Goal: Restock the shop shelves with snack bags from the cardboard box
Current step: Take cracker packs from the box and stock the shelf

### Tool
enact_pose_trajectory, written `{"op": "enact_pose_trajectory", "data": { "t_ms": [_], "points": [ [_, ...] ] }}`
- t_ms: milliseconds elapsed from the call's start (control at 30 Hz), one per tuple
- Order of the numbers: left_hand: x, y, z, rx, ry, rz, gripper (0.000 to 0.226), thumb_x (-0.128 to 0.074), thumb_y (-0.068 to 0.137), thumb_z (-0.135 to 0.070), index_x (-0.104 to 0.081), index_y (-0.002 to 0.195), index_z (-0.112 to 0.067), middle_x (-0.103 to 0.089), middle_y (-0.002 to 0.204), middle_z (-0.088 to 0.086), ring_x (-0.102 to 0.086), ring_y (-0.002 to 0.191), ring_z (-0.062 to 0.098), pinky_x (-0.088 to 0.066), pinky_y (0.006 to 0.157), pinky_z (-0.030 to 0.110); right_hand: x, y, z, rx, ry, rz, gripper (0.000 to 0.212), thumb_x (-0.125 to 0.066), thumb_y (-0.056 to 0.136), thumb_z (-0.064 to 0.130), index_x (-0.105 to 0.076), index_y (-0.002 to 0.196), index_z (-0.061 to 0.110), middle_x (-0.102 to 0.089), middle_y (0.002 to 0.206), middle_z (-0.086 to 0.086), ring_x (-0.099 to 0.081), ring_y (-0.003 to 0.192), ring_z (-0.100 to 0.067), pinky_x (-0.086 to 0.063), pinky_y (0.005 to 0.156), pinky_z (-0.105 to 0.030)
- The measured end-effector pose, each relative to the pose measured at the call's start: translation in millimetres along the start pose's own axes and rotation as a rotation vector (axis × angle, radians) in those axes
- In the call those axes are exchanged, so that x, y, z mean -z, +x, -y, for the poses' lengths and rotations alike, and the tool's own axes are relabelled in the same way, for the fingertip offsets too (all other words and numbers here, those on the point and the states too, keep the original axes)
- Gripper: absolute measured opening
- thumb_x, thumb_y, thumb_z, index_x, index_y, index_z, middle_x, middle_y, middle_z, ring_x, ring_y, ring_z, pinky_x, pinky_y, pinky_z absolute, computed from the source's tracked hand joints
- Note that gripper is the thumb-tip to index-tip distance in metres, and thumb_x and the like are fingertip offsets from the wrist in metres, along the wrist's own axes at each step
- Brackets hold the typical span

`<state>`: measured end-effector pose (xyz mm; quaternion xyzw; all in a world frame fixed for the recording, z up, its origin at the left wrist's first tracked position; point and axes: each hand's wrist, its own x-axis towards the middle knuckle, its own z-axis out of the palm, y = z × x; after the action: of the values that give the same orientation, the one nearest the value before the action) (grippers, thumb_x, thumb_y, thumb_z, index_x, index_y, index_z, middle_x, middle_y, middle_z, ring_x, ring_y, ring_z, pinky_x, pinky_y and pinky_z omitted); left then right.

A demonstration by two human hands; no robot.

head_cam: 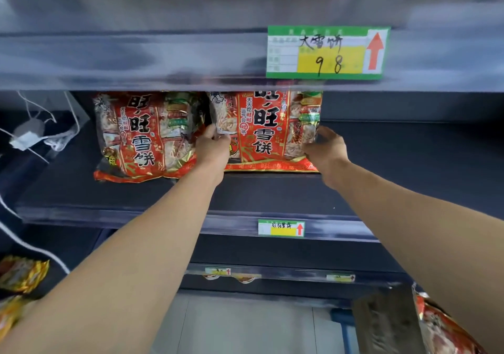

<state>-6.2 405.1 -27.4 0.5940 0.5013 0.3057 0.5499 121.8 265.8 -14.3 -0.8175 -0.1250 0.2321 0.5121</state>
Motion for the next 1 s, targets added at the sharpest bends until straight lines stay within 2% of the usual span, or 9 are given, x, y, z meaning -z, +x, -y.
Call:
{"op": "enact_pose_trajectory", "data": {
  "t_ms": [233, 333, 433, 533, 600, 700, 800, 867, 1000],
  "points": [
    [-7, 17, 4, 0.0, 0.059, 0.064, 0.038, -0.056, 0.091, -0.005, -0.053, 0.128, -0.012, -0.062, 0.122, 0.001, -0.056, 0.104, 0.012, -0.039, 0.085, 0.024, -7, 8, -1, 0.02, -0.043, 0.108, 0.037, -0.048, 0.09, 0.001, -0.057, 0.118, 0.023, -0.06, 0.079, 0.019, -0.052, 0.062, 0.003, -0.039, 0.04, -0.005],
    [-9, 16, 3, 0.02, 0.082, 0.04, 0.039, -0.058, 0.09, -0.007, -0.051, 0.128, -0.013, -0.061, 0.123, 0.001, -0.058, 0.109, 0.016, -0.042, 0.087, 0.025, -5, 5, -2, 0.059, -0.056, 0.126, 0.032, -0.052, 0.09, 0.004, -0.054, 0.115, 0.023, -0.062, 0.086, 0.016, -0.054, 0.068, 0.003, -0.045, 0.051, -0.01],
    [-11, 6, 0, 0.023, 0.142, -0.013, 0.057, -0.061, 0.088, -0.012, -0.037, 0.14, -0.011, -0.049, 0.139, 0.006, -0.052, 0.123, 0.023, -0.043, 0.095, 0.028, -1, -1, -3, 0.071, -0.065, 0.114, 0.031, -0.058, 0.089, 0.01, -0.05, 0.118, 0.019, -0.064, 0.1, 0.009, -0.057, 0.075, -0.005, -0.045, 0.056, -0.015],
    [-12, -18, -5, 0.035, 0.232, -0.062, 0.068, -0.057, 0.093, -0.015, -0.019, 0.149, -0.01, -0.028, 0.152, 0.008, -0.039, 0.134, 0.027, -0.039, 0.1, 0.031, 9, -15, -4, 0.08, -0.01, 0.116, 0.046, -0.06, 0.09, 0.011, -0.042, 0.132, 0.014, -0.055, 0.106, 0.008, -0.053, 0.081, -0.009, -0.047, 0.068, -0.02],
    [-14, -38, -8, 0.011, 0.24, -0.076, 0.062, -0.056, 0.094, -0.015, -0.024, 0.147, -0.009, -0.03, 0.15, 0.009, -0.04, 0.133, 0.027, -0.039, 0.099, 0.032, 19, -28, -6, 0.094, 0.005, 0.125, 0.055, -0.059, 0.09, 0.01, -0.036, 0.14, 0.014, -0.055, 0.121, 0.003, -0.049, 0.086, -0.011, -0.046, 0.07, -0.022],
    [-21, -78, -12, -0.065, 0.246, -0.023, 0.044, -0.053, 0.094, -0.013, -0.042, 0.136, -0.007, -0.045, 0.137, 0.007, -0.051, 0.114, 0.022, -0.041, 0.084, 0.024, 40, -49, -11, 0.148, -0.043, 0.133, 0.056, -0.057, 0.092, 0.009, -0.035, 0.142, 0.016, -0.051, 0.136, 0.002, -0.051, 0.08, -0.008, -0.044, 0.06, -0.015],
    [-39, -133, -19, -0.118, 0.208, 0.079, 0.033, -0.049, 0.096, -0.01, -0.047, 0.128, -0.007, -0.049, 0.112, -0.004, -0.047, 0.095, 0.012, -0.037, 0.06, 0.011, 75, -75, -22, 0.186, -0.106, 0.162, 0.055, -0.055, 0.094, 0.01, -0.035, 0.144, 0.017, -0.045, 0.144, -0.001, -0.056, 0.106, -0.015, -0.045, 0.075, -0.018],
    [-54, -176, -24, -0.129, 0.187, 0.139, 0.035, -0.049, 0.096, -0.009, -0.046, 0.131, -0.008, -0.049, 0.109, -0.003, -0.045, 0.094, 0.009, -0.035, 0.053, 0.003, 105, -93, -34, 0.211, -0.146, 0.178, 0.054, -0.055, 0.094, 0.01, -0.035, 0.144, 0.017, -0.043, 0.145, -0.001, -0.052, 0.109, -0.014, -0.044, 0.075, -0.015],
    [-91, -260, -26, -0.151, 0.192, 0.264, 0.038, -0.05, 0.096, -0.01, -0.046, 0.133, -0.008, -0.052, 0.131, 0.007, -0.05, 0.115, 0.018, -0.036, 0.09, 0.02, 178, -131, -65, 0.271, -0.265, 0.145, 0.051, -0.055, 0.093, 0.012, -0.04, 0.141, 0.015, -0.047, 0.142, -0.003, -0.049, 0.123, -0.018, -0.038, 0.092, -0.023]
  ]
}}
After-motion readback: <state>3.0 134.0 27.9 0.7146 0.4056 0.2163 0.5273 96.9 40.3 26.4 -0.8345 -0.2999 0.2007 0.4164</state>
